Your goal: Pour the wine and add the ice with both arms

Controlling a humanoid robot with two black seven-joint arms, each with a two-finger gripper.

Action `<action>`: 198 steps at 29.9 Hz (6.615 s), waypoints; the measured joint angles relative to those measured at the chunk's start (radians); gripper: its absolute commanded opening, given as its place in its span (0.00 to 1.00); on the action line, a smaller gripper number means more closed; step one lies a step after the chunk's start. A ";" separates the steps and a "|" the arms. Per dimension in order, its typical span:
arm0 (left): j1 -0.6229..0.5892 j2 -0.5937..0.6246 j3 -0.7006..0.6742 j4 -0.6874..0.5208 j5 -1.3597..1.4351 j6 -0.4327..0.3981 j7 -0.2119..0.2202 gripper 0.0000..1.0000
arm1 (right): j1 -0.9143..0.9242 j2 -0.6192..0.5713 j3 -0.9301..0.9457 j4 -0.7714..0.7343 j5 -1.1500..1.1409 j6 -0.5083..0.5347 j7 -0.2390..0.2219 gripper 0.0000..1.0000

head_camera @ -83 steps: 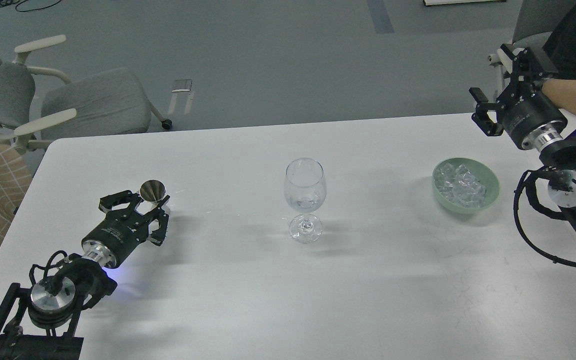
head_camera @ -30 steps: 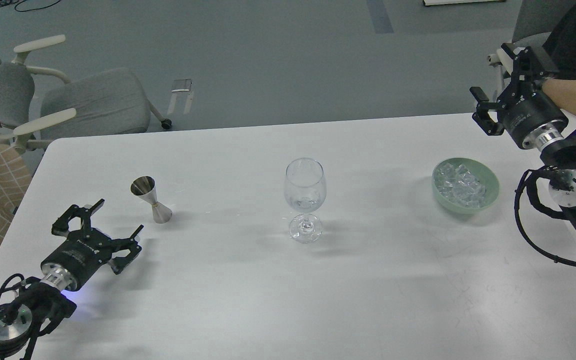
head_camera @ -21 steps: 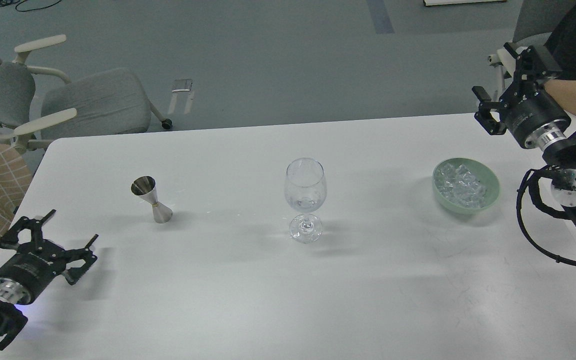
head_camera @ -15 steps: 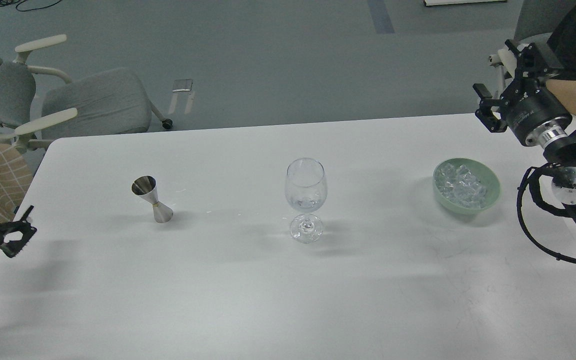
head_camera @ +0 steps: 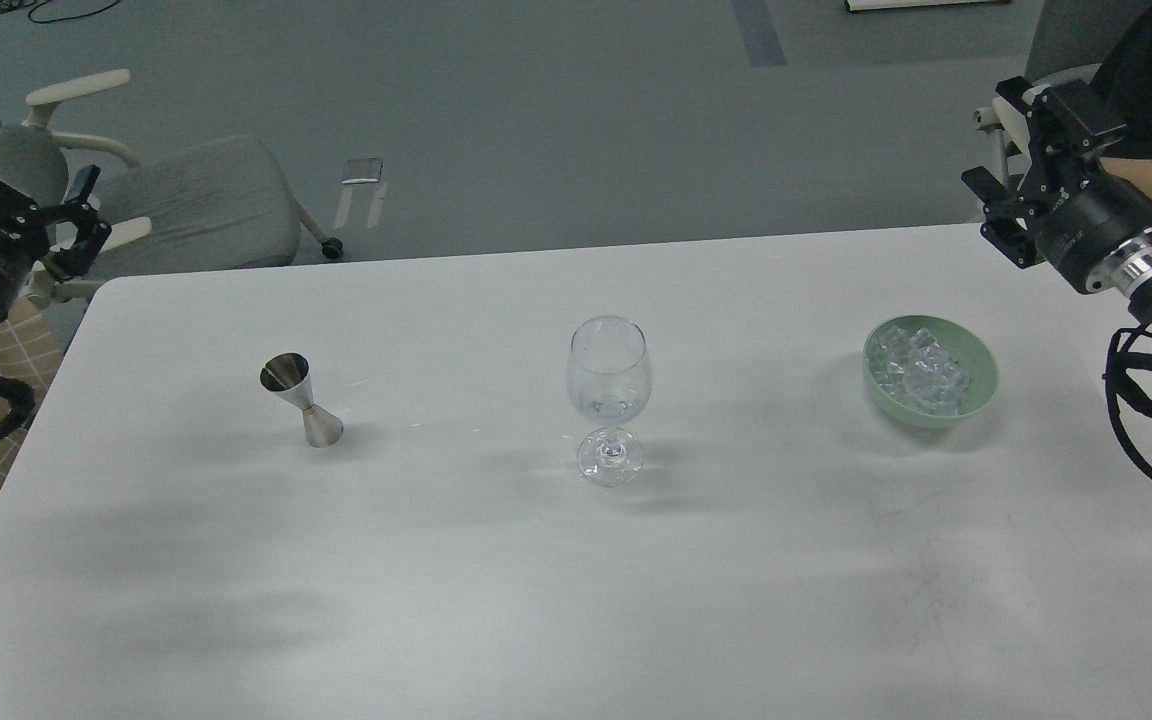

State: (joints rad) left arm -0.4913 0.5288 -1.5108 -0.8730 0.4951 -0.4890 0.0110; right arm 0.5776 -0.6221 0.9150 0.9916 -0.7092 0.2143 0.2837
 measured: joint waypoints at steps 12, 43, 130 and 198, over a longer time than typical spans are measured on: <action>-0.059 -0.094 0.085 -0.010 0.123 0.000 -0.010 0.98 | -0.091 -0.265 -0.099 0.170 -0.413 -0.114 0.006 1.00; -0.052 -0.226 0.086 -0.032 0.218 0.000 -0.080 0.98 | -0.055 -0.066 -0.314 0.007 -1.134 -0.281 0.006 1.00; -0.047 -0.239 0.087 -0.034 0.222 0.000 -0.081 0.98 | 0.318 -0.246 -0.483 0.368 -1.023 -0.200 0.006 0.00; -0.047 -0.224 0.089 -0.055 0.223 0.000 -0.080 0.98 | 0.833 0.181 -0.991 0.358 -0.909 0.038 0.050 0.13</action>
State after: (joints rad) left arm -0.5384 0.3049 -1.4220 -0.9280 0.7179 -0.4887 -0.0690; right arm 1.4108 -0.4408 -0.0758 1.3499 -1.6179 0.2527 0.3338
